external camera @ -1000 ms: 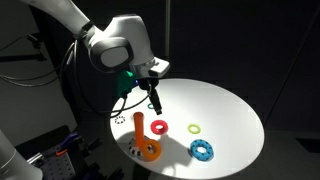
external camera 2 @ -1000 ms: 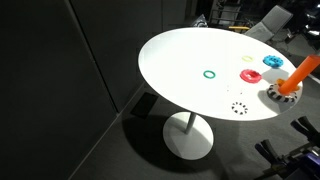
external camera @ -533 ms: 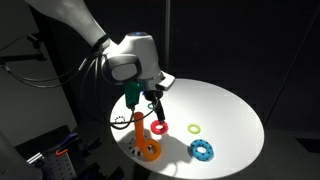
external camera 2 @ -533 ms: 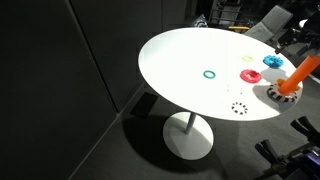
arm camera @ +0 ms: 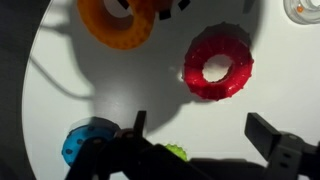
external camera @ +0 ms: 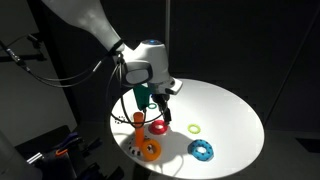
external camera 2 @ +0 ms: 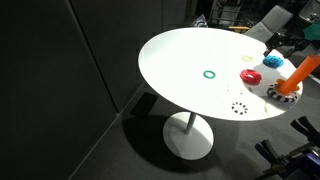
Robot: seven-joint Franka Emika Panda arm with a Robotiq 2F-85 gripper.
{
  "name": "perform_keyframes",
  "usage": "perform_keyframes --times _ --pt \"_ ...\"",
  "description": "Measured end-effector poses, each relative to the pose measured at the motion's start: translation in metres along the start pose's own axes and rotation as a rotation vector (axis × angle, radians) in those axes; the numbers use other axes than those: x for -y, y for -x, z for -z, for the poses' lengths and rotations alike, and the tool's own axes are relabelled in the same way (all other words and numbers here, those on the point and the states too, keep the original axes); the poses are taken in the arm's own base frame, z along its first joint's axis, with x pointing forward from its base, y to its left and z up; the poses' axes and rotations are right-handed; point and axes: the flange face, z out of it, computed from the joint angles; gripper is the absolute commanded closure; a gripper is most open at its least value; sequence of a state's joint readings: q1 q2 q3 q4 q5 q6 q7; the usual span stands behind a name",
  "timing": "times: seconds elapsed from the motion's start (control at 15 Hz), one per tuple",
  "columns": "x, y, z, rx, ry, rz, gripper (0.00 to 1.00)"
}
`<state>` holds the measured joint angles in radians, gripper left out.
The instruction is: Put the red ring through the pole
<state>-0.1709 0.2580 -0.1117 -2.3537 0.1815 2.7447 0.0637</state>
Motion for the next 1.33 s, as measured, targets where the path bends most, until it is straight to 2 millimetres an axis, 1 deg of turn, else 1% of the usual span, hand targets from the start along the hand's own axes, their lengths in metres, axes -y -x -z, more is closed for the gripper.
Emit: perform_keyframes --times 0.27,0.53,1.33 --pt "0.008 -0.002 -0.019 0.071 0.005 0.015 0.0" --pt "0.008 -0.001 -0.034 0.135 0.023 0.034 0.0" --pt "0.005 -0.007 -0.052 0.178 0.061 0.077 0.0"
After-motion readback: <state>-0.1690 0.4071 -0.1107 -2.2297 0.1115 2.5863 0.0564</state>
